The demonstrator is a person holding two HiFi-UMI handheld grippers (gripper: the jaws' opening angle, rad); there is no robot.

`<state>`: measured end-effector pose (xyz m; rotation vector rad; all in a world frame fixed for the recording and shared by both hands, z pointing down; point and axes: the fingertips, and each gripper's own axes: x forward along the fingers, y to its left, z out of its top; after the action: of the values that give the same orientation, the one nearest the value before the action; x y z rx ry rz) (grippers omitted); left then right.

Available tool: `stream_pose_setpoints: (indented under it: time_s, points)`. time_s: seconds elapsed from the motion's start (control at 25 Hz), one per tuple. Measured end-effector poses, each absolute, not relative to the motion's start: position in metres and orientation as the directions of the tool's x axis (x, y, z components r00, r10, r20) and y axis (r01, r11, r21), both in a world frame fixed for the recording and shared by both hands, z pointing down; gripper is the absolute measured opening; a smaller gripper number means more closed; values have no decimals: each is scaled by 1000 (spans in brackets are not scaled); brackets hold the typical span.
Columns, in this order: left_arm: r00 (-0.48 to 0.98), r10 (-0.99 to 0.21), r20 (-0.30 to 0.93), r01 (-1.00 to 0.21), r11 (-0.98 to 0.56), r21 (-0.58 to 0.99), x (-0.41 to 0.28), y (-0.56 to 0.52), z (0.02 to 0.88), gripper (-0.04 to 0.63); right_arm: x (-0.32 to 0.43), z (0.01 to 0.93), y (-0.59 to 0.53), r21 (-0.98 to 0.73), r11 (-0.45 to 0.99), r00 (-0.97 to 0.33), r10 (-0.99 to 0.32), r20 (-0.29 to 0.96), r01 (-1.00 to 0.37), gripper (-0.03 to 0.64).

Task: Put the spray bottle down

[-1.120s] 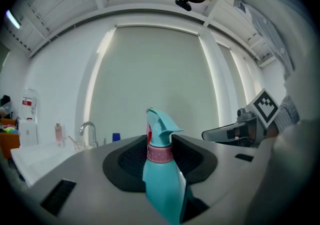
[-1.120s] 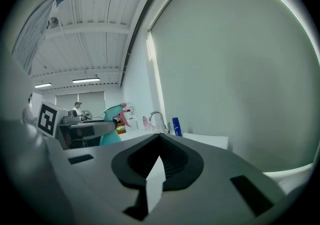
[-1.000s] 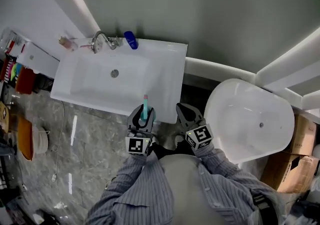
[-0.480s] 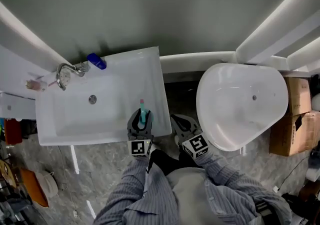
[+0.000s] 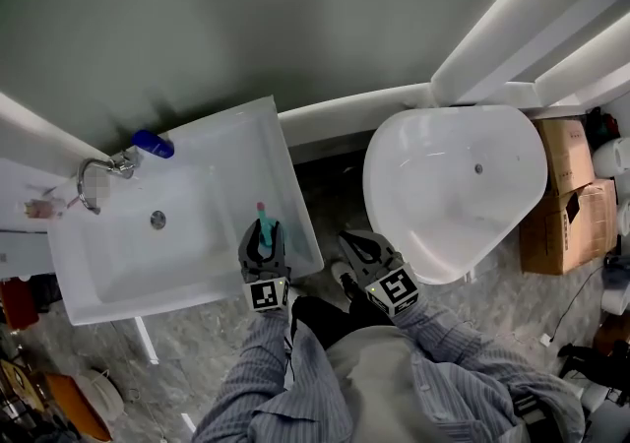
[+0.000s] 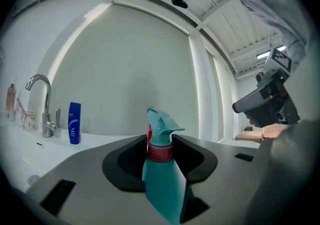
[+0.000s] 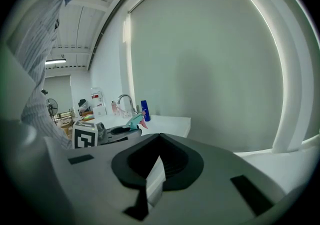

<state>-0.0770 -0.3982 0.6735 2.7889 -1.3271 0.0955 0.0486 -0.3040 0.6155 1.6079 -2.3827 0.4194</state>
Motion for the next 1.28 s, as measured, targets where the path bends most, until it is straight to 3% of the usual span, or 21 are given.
stream_pose_setpoints:
  time_s: [0.96,1.16,1.2,1.28]
  points:
    - [510,-846,153,-855,-519,-16,-102,-361,677,186,44,590,-313,-90,531,-532,-792,300,-842,15]
    - [438,-885,156,-893,-449,-42,-131,-333,660,92,29,587,-316,-107,579,-583,-763,279,-808,15]
    - [424,-892,153,-899,-436,-49,-136,-328,650,7,25,586,-316,-111,590,-595,-755,276,-800,15]
    - [400,-906,139,-909,-412,-70,-148,-318,633,2,16,584,-314,-117,613,-620,-738,266,-781,15]
